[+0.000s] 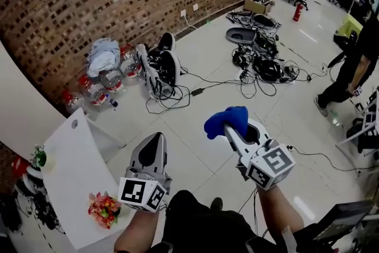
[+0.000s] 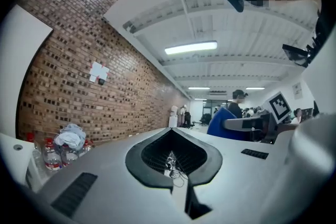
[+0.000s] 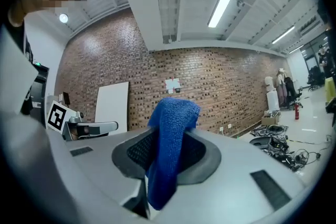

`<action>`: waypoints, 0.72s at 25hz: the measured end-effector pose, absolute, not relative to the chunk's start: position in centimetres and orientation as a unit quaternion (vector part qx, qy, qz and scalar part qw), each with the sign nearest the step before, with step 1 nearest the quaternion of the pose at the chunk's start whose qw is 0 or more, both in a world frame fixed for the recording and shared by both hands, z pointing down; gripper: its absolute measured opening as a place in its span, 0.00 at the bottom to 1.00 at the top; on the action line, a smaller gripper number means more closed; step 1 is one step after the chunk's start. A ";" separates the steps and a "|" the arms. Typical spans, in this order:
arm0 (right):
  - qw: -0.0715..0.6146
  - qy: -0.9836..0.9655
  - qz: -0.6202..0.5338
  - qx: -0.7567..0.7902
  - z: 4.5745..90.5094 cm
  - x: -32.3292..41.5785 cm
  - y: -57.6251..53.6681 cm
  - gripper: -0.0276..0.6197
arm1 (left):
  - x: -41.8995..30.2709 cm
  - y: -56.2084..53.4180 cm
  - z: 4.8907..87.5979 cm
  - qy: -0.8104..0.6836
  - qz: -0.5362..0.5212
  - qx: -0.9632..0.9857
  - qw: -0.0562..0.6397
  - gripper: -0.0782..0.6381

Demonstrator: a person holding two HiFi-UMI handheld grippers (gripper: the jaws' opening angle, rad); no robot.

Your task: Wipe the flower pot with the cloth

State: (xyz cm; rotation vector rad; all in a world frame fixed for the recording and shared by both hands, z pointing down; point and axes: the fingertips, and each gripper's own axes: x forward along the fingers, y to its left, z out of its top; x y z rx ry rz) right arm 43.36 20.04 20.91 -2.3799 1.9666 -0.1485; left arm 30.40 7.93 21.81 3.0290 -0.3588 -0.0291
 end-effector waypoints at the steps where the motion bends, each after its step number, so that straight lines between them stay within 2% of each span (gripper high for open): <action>1: 0.026 0.644 -0.051 -0.763 21.1 44.5 18.8 0.16 | 31.3 7.1 21.9 -0.127 -0.008 0.991 0.044 0.11; 7: 0.020 0.679 -0.052 -0.732 21.5 51.2 8.9 0.16 | 36.2 -1.5 21.9 -0.188 -0.017 0.981 0.033 0.11; 13: 0.019 0.719 -0.046 -0.694 22.2 54.2 1.5 0.16 | 38.0 -7.6 22.4 -0.238 -0.034 0.970 0.026 0.11; 18: 0.009 0.759 -0.052 -0.649 19.7 56.2 -5.6 0.16 | 40.1 -12.5 20.2 -0.276 -0.028 0.960 0.031 0.11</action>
